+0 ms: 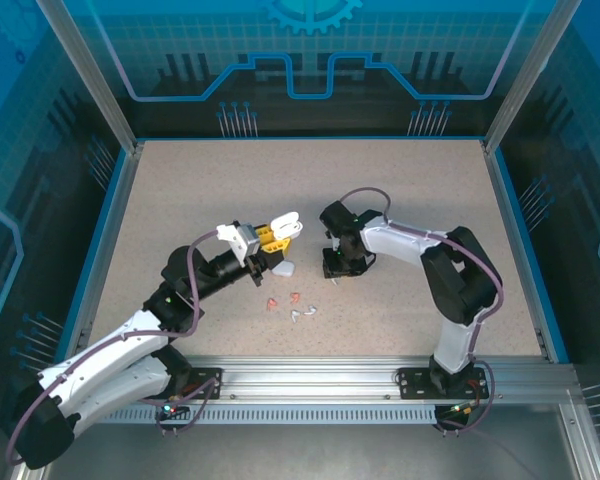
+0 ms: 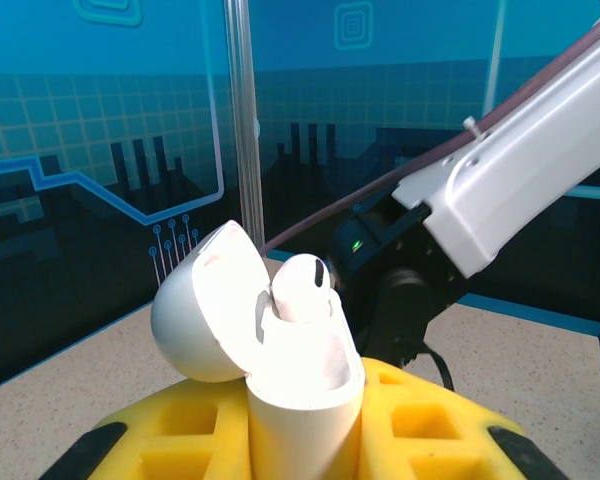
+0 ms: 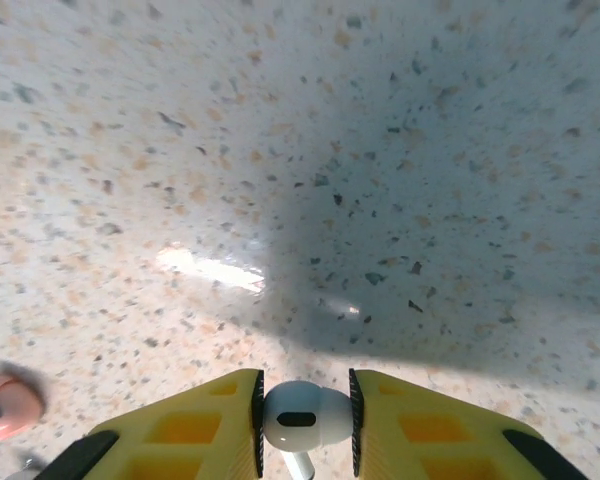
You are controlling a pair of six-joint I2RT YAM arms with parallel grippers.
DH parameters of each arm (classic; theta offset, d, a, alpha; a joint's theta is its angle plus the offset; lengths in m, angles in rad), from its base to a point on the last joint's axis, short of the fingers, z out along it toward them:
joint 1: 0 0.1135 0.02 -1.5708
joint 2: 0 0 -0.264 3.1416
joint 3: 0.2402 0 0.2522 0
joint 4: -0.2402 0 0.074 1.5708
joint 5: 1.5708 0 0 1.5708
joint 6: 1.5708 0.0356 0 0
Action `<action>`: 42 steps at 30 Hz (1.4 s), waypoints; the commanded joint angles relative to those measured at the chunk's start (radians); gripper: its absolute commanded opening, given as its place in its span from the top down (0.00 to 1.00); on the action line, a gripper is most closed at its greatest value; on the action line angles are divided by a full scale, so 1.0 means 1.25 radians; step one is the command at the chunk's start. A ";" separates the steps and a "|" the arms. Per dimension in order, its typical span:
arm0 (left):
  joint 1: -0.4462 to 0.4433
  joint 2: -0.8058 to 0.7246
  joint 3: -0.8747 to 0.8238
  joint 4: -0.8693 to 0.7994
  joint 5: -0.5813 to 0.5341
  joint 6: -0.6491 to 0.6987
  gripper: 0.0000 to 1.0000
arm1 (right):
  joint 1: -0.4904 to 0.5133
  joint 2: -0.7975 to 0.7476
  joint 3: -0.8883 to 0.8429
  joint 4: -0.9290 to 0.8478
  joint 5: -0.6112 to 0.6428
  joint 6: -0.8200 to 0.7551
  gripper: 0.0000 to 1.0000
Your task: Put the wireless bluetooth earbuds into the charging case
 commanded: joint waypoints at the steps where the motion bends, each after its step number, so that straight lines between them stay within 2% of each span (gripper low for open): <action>1: -0.004 -0.002 -0.005 0.013 -0.012 0.007 1.00 | 0.005 -0.091 -0.005 0.006 0.009 -0.001 0.72; 9: -0.005 0.058 -0.005 0.087 -0.015 -0.018 1.00 | 0.007 -0.315 -0.015 0.051 0.051 0.009 0.72; 14: -0.004 0.116 0.014 0.133 -0.022 -0.044 1.00 | 0.011 -0.444 -0.026 0.155 0.060 -0.004 0.73; 20: -0.004 0.179 0.036 0.180 -0.022 -0.068 1.00 | 0.039 -0.538 -0.028 0.279 0.071 -0.051 0.73; 24: -0.004 0.206 0.043 0.208 -0.023 -0.078 1.00 | 0.082 -0.563 -0.033 0.361 0.076 -0.084 0.73; 32: -0.007 0.236 0.048 0.248 -0.028 -0.083 1.00 | 0.179 -0.565 -0.056 0.496 0.149 -0.147 0.73; 42: -0.008 0.241 0.053 0.250 -0.038 -0.080 1.00 | 0.212 -0.523 -0.063 0.523 0.185 -0.160 0.73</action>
